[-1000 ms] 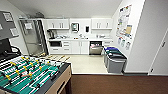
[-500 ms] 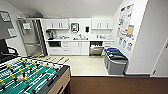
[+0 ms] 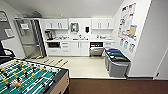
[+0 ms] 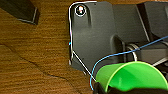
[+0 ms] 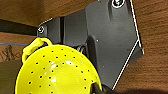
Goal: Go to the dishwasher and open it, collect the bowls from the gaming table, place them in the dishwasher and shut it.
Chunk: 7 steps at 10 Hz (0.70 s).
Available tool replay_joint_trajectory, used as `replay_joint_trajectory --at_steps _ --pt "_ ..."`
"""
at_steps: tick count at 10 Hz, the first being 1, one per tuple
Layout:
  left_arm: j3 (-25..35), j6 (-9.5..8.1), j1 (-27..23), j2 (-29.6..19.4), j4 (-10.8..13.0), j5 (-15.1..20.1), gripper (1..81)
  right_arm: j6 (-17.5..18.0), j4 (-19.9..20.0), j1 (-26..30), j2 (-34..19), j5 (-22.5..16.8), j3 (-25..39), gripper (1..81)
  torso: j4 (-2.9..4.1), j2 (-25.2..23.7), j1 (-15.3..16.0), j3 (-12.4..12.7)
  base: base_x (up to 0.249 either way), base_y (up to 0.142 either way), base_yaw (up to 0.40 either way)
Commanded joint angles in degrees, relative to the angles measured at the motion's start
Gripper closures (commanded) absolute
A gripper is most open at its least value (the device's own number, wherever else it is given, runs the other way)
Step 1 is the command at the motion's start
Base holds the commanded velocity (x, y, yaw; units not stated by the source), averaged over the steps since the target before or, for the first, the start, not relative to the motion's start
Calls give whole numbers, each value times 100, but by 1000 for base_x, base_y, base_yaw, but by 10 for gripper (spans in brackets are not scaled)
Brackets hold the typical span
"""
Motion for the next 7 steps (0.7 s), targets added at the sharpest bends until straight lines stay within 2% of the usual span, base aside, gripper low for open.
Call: replay_joint_trajectory --at_steps 1,7 --pt "-32 14 -277 -79 57 319 811 -20 -66 269 -117 -334 53 811 0 0 1 0 183 0 0" --pt "-32 22 -277 -70 57 319 811 -20 -66 278 -83 -343 18 811 0 0 1 0 185 0 0"
